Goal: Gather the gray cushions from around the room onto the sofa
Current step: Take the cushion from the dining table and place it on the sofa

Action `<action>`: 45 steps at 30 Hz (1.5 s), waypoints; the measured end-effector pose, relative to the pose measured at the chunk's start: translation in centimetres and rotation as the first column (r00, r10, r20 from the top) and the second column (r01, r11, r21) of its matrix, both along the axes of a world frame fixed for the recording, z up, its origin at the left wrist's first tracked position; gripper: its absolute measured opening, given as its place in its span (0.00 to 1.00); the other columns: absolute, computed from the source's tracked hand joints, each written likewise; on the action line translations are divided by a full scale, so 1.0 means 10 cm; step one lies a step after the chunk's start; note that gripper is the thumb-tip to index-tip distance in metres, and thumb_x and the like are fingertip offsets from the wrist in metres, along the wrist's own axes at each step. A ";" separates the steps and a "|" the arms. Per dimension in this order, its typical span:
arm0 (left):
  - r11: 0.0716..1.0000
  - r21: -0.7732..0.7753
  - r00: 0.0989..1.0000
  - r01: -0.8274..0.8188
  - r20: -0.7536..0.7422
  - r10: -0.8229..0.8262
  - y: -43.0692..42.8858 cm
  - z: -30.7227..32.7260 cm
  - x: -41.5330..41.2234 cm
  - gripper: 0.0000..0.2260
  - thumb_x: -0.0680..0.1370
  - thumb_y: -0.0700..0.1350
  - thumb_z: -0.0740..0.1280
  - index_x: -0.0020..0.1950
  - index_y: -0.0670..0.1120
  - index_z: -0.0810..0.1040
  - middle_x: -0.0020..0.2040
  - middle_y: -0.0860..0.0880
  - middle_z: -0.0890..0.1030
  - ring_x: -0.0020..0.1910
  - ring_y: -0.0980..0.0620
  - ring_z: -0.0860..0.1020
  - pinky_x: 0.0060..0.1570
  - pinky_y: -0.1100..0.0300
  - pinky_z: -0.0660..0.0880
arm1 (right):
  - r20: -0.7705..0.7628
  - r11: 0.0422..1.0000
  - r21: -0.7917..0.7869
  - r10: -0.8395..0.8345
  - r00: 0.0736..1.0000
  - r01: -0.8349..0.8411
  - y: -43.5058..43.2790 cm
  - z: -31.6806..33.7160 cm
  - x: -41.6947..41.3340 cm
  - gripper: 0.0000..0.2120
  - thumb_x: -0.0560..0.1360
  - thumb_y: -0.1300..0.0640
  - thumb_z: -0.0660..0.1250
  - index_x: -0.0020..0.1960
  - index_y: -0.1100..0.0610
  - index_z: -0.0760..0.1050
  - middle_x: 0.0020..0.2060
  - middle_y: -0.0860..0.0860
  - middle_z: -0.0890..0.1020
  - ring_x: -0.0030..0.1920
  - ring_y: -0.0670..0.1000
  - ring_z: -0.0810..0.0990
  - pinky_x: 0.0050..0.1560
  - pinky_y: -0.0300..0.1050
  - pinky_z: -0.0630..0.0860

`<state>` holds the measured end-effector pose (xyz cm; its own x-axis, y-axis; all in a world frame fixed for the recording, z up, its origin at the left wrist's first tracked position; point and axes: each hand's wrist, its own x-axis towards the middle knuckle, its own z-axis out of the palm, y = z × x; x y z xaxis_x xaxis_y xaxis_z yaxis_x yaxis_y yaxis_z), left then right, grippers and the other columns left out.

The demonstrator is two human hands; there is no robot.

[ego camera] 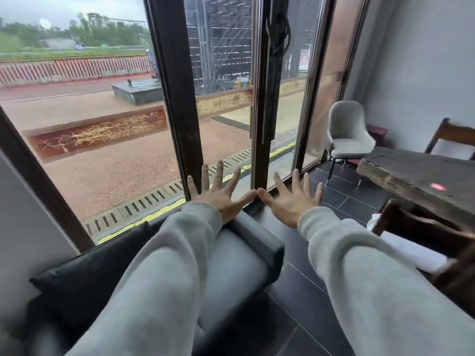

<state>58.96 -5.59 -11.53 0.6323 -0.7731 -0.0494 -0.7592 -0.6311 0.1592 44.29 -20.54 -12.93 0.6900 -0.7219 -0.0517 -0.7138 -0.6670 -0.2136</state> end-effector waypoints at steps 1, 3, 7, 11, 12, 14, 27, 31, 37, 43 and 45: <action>1.000 -0.004 1.000 0.028 0.001 -0.028 -0.17 0.03 -0.16 0.49 0.57 0.86 0.28 0.77 0.71 0.30 0.75 0.57 0.21 0.78 0.44 0.23 0.71 0.32 0.25 | -0.001 1.000 -0.006 -0.030 1.000 0.030 -0.13 0.03 -0.20 0.49 0.66 0.14 0.33 0.83 0.33 0.35 0.85 0.53 0.34 0.83 0.59 0.31 0.76 0.69 0.26; 0.996 -0.009 0.996 0.087 0.003 -0.087 -0.50 0.09 -0.48 0.50 0.56 0.86 0.29 0.76 0.71 0.29 0.76 0.57 0.22 0.78 0.44 0.23 0.71 0.31 0.25 | -0.003 0.996 -0.019 -0.086 0.996 0.086 -0.38 0.10 -0.61 0.50 0.66 0.14 0.33 0.83 0.34 0.35 0.84 0.54 0.33 0.83 0.59 0.30 0.76 0.69 0.26; 0.983 -0.012 0.983 0.185 0.026 -0.184 -1.19 0.15 -1.16 0.50 0.58 0.86 0.30 0.78 0.70 0.30 0.78 0.55 0.23 0.78 0.43 0.24 0.72 0.28 0.28 | -0.009 0.981 0.004 -0.193 0.981 0.193 -0.87 0.20 -1.47 0.49 0.67 0.14 0.34 0.83 0.35 0.34 0.83 0.55 0.31 0.82 0.60 0.28 0.77 0.68 0.26; 0.967 -0.007 0.967 0.255 0.006 -0.255 -1.90 0.20 -1.87 0.44 0.66 0.84 0.36 0.77 0.69 0.29 0.76 0.54 0.21 0.77 0.43 0.23 0.72 0.29 0.27 | -0.036 0.958 0.001 -0.287 0.957 0.287 -1.33 0.25 -2.34 0.50 0.67 0.14 0.34 0.84 0.36 0.34 0.83 0.56 0.31 0.82 0.60 0.27 0.76 0.68 0.25; 0.962 -0.003 0.962 0.274 0.005 -0.274 -2.06 0.20 -2.06 0.43 0.67 0.84 0.36 0.77 0.69 0.29 0.75 0.55 0.20 0.77 0.43 0.22 0.72 0.29 0.27 | -0.042 0.951 -0.004 -0.309 0.950 0.309 -1.45 0.26 -2.54 0.51 0.67 0.14 0.34 0.83 0.36 0.33 0.83 0.56 0.31 0.82 0.60 0.28 0.76 0.68 0.25; 0.948 -0.015 0.948 0.318 0.007 -0.318 -2.37 0.21 -2.42 0.42 0.68 0.84 0.37 0.77 0.70 0.28 0.73 0.55 0.19 0.73 0.46 0.20 0.70 0.30 0.26 | -0.050 0.935 -0.012 -0.355 0.933 0.355 -1.68 0.29 -2.96 0.51 0.66 0.14 0.32 0.83 0.36 0.32 0.83 0.56 0.30 0.82 0.60 0.27 0.74 0.69 0.24; 0.807 -0.053 0.809 0.588 0.033 -0.587 -4.09 0.18 -4.41 0.48 0.58 0.85 0.28 0.78 0.71 0.30 0.78 0.54 0.23 0.78 0.43 0.24 0.73 0.29 0.29 | -0.069 0.774 -0.014 -0.632 0.772 0.632 -2.77 0.34 -5.10 0.50 0.67 0.14 0.36 0.83 0.36 0.32 0.83 0.57 0.29 0.81 0.62 0.26 0.75 0.69 0.23; 0.739 -0.042 0.740 0.673 0.047 -0.671 -4.69 0.10 -4.86 0.46 0.60 0.85 0.29 0.77 0.71 0.29 0.74 0.55 0.20 0.76 0.43 0.22 0.70 0.29 0.27 | -0.075 0.729 -0.028 -0.683 0.726 0.683 -3.14 0.29 -5.50 0.55 0.61 0.14 0.31 0.83 0.37 0.31 0.82 0.57 0.29 0.81 0.62 0.26 0.75 0.70 0.24; 0.647 -0.014 0.647 0.762 0.040 -0.761 -5.71 0.04 -5.40 0.46 0.60 0.85 0.29 0.76 0.71 0.28 0.76 0.54 0.21 0.77 0.42 0.23 0.72 0.28 0.28 | -0.082 0.651 -0.038 -0.758 0.647 0.758 -3.91 0.15 -6.02 0.55 0.62 0.13 0.31 0.83 0.37 0.31 0.82 0.59 0.29 0.81 0.63 0.26 0.74 0.69 0.23; 0.581 -0.019 0.582 0.813 0.044 -0.812 -6.84 0.22 -5.83 0.46 0.61 0.83 0.30 0.78 0.70 0.29 0.79 0.53 0.23 0.78 0.41 0.25 0.73 0.27 0.30 | -0.082 0.564 -0.071 -0.825 0.559 0.823 -4.89 0.19 -6.48 0.52 0.66 0.13 0.34 0.84 0.37 0.33 0.83 0.59 0.31 0.82 0.63 0.28 0.74 0.69 0.24; 0.558 -0.018 0.558 0.830 0.043 -0.829 -7.19 0.27 -5.97 0.47 0.60 0.83 0.29 0.78 0.69 0.29 0.79 0.53 0.24 0.78 0.41 0.24 0.72 0.28 0.29 | -0.074 0.540 -0.063 -0.841 0.535 0.840 -5.19 0.22 -6.61 0.53 0.65 0.13 0.33 0.83 0.37 0.33 0.83 0.58 0.31 0.82 0.63 0.28 0.74 0.69 0.24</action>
